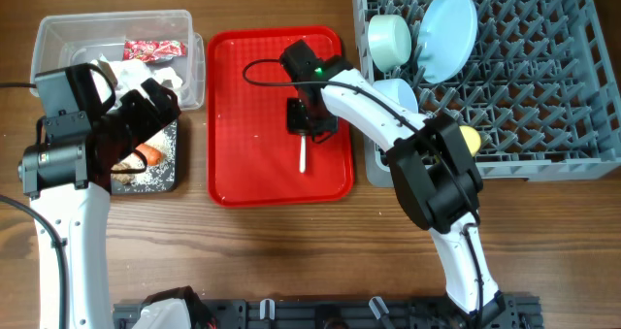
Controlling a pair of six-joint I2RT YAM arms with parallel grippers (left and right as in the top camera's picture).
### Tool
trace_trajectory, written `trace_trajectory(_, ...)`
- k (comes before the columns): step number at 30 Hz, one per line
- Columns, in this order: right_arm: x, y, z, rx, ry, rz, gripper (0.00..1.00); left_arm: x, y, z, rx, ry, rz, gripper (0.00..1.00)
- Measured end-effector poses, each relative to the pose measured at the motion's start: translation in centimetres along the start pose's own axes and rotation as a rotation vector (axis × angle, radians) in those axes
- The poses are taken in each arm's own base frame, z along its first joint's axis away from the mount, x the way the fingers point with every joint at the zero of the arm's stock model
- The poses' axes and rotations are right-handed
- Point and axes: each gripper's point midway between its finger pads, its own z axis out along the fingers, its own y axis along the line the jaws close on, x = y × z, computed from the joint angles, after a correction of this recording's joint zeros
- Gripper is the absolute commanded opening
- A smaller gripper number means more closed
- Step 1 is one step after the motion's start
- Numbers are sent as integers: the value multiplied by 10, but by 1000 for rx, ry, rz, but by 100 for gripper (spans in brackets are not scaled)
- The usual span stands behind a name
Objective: Sort waste into correct bins and load items into the dishwasher rack
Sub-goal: 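Carry the white spoon into the rack and release it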
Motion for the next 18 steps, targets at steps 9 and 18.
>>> trace_trajectory(9, 6, -16, -276, -140, -463, -195, 4, 0, 0, 0, 3, 2, 0, 100)
trace_trajectory(18, -1, -267, -338, 176, -698, 820, 4, 0, -1, 0, 3, 1, 0, 100)
